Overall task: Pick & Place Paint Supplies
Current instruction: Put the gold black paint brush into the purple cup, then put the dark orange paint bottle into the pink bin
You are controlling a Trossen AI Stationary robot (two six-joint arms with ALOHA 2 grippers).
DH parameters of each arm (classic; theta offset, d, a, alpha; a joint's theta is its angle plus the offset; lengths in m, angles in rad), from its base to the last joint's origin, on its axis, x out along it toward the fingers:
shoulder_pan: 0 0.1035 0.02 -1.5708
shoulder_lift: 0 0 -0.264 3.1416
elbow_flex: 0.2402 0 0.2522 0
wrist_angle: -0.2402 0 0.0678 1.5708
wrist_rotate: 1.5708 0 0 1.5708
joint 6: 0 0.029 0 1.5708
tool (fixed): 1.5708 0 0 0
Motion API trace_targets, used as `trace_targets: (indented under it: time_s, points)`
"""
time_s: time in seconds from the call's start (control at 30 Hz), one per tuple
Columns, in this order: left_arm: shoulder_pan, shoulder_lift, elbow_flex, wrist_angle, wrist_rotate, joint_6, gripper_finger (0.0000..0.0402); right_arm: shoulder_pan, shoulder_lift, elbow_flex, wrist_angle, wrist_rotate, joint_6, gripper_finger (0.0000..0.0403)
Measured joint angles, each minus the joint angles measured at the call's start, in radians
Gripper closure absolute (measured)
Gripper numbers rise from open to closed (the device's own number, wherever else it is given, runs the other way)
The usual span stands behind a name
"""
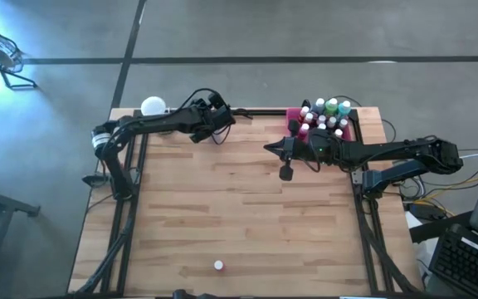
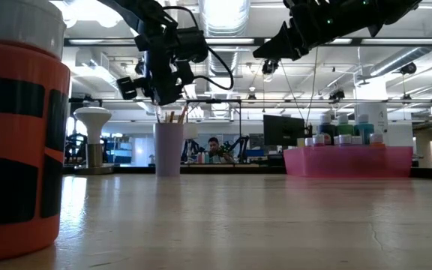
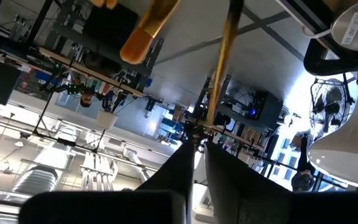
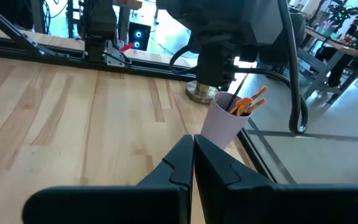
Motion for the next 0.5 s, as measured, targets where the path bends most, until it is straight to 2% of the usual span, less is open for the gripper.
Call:
trace_targets:
  time_s: [0.3,0.43,0.5]
  points:
    - [-0.006,-0.010,0.001,-0.001,-0.008,-0.085,0.0303,0.000,0.000,0.000,0.000,0.000,0.000,0.0394]
    - [-0.011,-0.069,0.010,-0.002,-0.025,-0.210,0.0271,0.000,0.000,-0.003,0.000,0.000,0.000,0.0394]
    - [-0.019,-0.125,0.010,-0.003,0.040,-0.321,0.0260,0.000,0.000,-0.006,-0.001,0.000,0.000,0.0394]
